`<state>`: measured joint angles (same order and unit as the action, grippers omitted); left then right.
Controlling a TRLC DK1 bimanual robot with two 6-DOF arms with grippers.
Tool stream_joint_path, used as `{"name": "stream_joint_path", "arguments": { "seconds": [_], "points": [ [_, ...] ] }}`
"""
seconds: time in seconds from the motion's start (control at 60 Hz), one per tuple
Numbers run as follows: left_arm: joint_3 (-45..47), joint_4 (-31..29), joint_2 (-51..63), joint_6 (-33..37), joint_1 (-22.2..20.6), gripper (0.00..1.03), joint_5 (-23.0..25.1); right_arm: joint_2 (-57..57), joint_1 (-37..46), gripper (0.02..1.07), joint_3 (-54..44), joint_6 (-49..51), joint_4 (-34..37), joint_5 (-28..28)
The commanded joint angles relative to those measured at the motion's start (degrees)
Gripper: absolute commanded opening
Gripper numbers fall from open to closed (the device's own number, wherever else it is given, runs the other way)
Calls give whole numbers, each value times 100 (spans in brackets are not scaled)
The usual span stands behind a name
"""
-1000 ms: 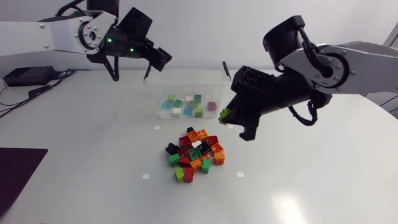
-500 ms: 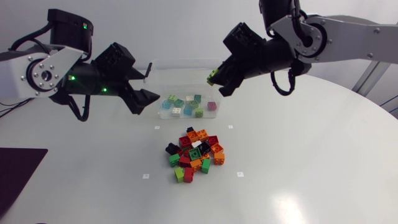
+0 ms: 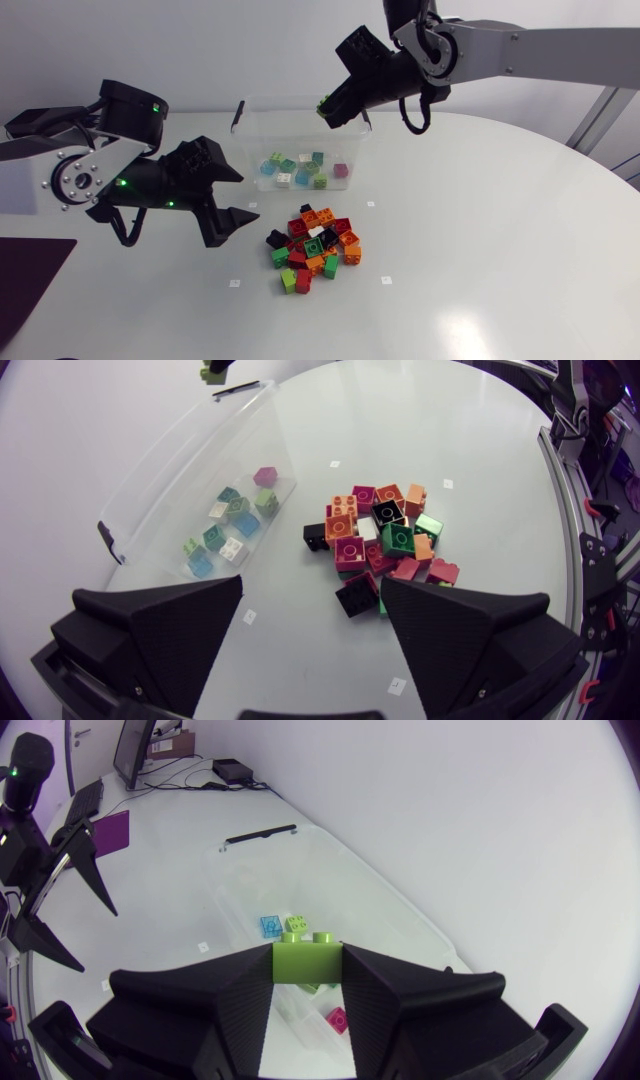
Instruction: Place the duplo bricks in the container
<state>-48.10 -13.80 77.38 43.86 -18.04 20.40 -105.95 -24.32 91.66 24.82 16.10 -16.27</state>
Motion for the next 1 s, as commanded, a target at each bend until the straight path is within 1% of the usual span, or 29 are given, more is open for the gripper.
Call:
{"name": "stream_joint_path", "arguments": {
  "seconds": [0.0, 0.1, 0.283, 0.317, 0.35, 0.383, 0.433, 0.45, 0.5, 0.567, 0.683, 0.783, 0.983],
  "points": [
    [187, 18, 57, 246, -68, 96, 43, -303, -38, 30, 335, -170, -89, 45],
    [283, 27, 189, 352, -164, 96, 43, -602, -21, 30, 625, -205, -80, 124],
    [503, 18, 295, 501, -516, 96, 25, -1165, -21, 31, 1188, -214, -63, 283],
    [556, 18, 295, 563, -586, 96, 8, -1226, -12, 37, 1267, -214, -63, 300],
    [582, 18, 304, 580, -639, 96, 8, -1296, 6, 47, 1346, -214, -54, 309],
    [600, -8, 339, 615, -718, 96, -10, -1393, 23, 67, 1478, -214, -37, 362],
    [608, -26, 374, 642, -780, 96, -54, -1455, 32, 85, 1575, -214, -1, 388],
    [617, -35, 391, 642, -806, 96, -72, -1463, 32, 89, 1592, -214, 7, 397],
    [626, -52, 409, 651, -859, 96, -98, -1463, 41, 94, 1610, -214, -1, 441],
    [679, -52, 427, 651, -920, 95, -116, -1349, 59, 97, 1539, -214, -1, 441],
    [802, -105, 453, 659, -1017, 94, -168, -945, 129, 97, 1135, -188, -72, 432],
    [942, -131, 453, 677, -1070, 93, -168, -497, 190, 97, 617, -126, -195, 406],
    [1145, -105, 787, 668, -1333, 93, -177, 532, 278, 97, -544, -100, -564, 335]
  ]
}}
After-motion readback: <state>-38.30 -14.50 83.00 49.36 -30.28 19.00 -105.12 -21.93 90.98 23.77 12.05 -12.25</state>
